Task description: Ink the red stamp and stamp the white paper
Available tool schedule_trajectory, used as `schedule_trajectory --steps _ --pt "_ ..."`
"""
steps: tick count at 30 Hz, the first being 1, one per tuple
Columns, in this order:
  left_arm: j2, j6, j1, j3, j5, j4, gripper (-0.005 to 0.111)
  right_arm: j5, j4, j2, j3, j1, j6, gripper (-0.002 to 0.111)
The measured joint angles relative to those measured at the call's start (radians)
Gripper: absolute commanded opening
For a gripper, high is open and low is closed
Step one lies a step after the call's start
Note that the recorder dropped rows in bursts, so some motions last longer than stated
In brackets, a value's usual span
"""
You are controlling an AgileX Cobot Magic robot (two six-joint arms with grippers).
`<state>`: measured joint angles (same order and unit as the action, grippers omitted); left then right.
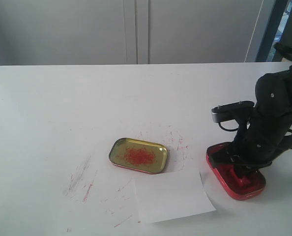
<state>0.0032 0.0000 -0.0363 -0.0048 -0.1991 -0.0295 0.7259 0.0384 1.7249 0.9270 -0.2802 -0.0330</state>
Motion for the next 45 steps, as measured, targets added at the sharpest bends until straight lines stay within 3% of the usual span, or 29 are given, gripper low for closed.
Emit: schedule_trajectory --steps 14,45 --pt "0.0 0.0 0.0 0.0 0.0 0.0 0.0 0.004 0.0 -0.095 0.0 0.0 0.0 0.0" --pt "0.0 0.0 0.0 0.0 0.0 0.0 0.0 -0.074 0.0 -0.058 -0.021 0.0 0.0 0.0"
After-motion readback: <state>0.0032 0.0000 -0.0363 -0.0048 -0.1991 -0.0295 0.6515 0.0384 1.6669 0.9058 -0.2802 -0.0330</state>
